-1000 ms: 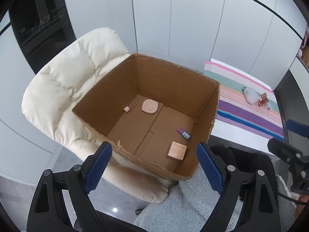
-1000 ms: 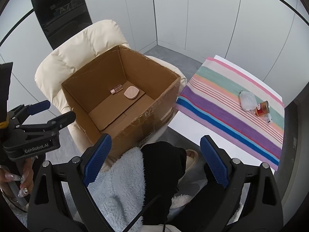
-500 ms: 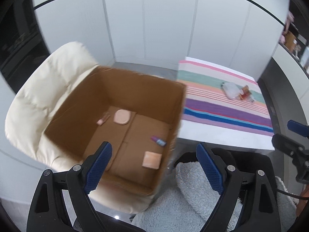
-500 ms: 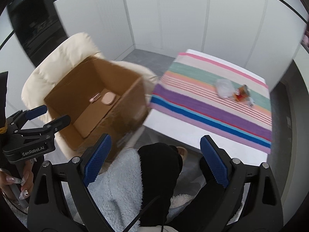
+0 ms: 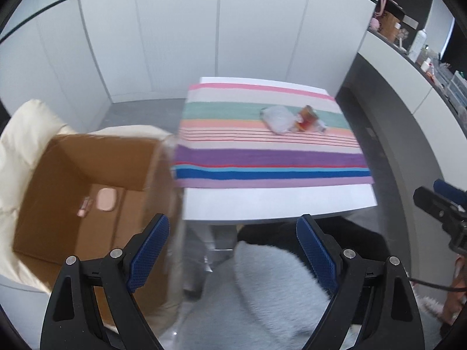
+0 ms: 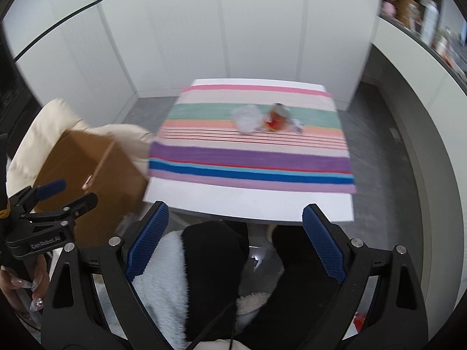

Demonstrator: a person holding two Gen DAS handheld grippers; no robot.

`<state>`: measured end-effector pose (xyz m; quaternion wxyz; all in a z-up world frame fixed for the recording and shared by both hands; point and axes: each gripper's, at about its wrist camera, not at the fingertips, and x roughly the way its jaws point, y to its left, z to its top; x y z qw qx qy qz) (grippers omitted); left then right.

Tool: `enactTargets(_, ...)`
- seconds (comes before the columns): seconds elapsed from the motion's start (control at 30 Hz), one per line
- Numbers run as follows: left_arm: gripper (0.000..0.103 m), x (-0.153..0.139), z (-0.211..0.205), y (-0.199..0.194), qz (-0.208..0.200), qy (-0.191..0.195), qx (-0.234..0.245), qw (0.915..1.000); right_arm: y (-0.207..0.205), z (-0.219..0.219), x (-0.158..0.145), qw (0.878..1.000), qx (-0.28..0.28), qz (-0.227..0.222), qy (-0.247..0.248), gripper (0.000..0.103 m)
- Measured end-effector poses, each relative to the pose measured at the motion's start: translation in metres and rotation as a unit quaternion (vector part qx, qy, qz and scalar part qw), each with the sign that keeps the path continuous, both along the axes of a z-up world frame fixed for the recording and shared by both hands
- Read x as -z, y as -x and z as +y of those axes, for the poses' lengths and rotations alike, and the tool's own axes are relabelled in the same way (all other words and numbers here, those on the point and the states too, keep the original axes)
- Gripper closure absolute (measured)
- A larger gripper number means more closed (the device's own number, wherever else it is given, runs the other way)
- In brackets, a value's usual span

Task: Organize objects
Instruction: 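Withdraw both open tools from the box back toward the cloth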

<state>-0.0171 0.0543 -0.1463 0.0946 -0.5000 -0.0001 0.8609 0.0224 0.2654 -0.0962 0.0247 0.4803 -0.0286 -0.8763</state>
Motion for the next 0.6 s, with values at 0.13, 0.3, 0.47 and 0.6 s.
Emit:
enactTargets(0.13, 0.013, -0.002, 0.028, 0.013, -0.001, -0.010, 0.016, 0.9998, 0.003, 0.036, 0.006, 0.999, 0.039, -0.004, 0.002, 0.008)
enactTargets(0.3, 0.013, -0.002, 0.057, 0.033, 0.003, -0.017, 0.027, 0.9995, 0.008, 0.065, 0.013, 0.998, 0.067, -0.008, 0.011, 0.008)
enactTargets(0.47, 0.013, 0.007, 0.072, 0.053, -0.001, -0.003, 0.030, 0.9995, 0.019, 0.079, 0.025, 0.997, 0.074, -0.011, 0.011, 0.008)
enactTargets(0.6, 0.013, 0.019, 0.080, 0.074, -0.009, 0.005, 0.024, 0.9997, 0.031, 0.095, 0.034, 0.996, 0.083, -0.012, 0.016, 0.008)
